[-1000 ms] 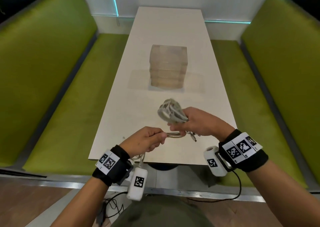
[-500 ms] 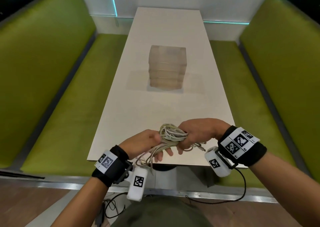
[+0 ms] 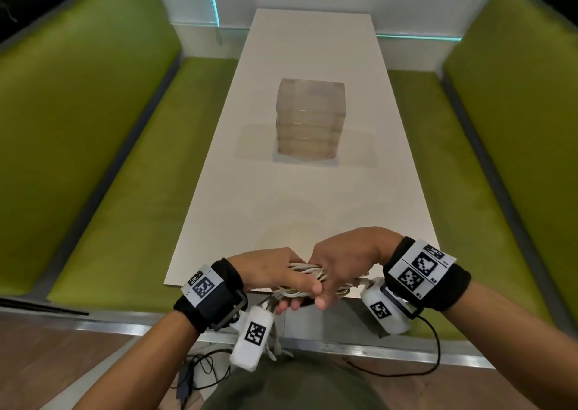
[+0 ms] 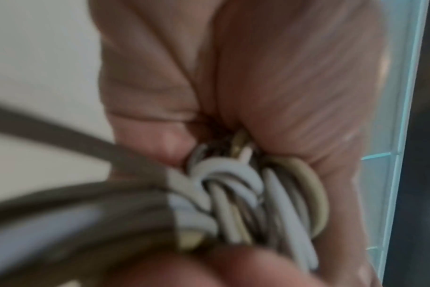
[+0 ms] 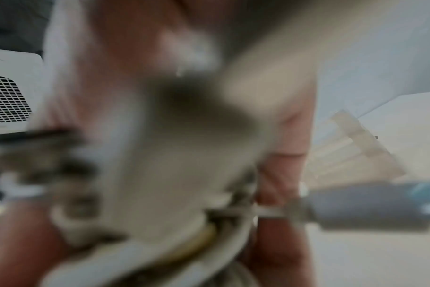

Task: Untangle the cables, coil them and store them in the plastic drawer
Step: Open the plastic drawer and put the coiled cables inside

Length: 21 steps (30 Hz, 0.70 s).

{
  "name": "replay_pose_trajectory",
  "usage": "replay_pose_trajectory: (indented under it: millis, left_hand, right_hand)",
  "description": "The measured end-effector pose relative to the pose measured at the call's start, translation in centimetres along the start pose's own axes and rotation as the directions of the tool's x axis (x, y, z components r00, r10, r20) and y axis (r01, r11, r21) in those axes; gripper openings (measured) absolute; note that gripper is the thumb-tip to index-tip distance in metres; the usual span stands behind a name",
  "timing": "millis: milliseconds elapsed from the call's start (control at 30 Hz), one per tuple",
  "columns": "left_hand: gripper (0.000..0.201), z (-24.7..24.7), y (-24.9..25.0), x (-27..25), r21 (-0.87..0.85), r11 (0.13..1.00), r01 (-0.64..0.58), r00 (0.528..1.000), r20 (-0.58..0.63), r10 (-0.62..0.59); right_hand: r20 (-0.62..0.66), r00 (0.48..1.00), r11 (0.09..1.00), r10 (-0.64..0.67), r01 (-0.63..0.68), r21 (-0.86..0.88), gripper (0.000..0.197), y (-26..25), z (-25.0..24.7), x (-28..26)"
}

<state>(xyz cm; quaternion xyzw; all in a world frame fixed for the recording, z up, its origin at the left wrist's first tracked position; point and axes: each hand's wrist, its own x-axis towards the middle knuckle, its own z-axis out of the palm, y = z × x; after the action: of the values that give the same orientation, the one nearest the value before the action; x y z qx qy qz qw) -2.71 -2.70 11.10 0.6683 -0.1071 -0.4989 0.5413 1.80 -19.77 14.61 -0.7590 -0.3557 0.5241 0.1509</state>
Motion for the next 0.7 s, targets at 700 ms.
replay_pose_trajectory:
  millis: [700]
  left_hand:
    - [0.042,-0.2,-1.5,1.0,0.068,0.981,-0.180,0.976,-0.111,0.187]
  right_hand:
    - [-0.106,0.994,1.000,0.030,-0.031,-0.002,0.011,0.9,0.4,0.2]
